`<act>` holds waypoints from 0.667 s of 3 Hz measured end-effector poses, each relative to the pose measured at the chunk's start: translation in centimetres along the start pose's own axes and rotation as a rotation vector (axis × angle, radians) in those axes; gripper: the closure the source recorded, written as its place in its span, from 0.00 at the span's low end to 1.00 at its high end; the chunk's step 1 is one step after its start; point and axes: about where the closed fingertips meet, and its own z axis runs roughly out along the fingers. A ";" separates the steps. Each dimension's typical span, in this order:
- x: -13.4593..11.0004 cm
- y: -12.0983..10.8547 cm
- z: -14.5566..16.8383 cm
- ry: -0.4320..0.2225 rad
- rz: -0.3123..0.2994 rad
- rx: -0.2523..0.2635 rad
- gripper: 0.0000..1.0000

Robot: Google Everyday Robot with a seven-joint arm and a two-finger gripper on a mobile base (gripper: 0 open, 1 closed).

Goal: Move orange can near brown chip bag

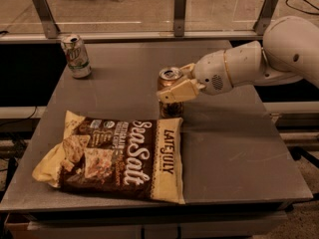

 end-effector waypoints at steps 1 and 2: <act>0.7 0.9 0.5 0.005 0.005 -0.035 0.14; 1.3 1.5 0.7 0.005 0.008 -0.060 0.00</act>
Offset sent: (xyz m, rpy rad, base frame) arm -0.0224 0.0011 -0.0214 0.0154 0.0507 0.0660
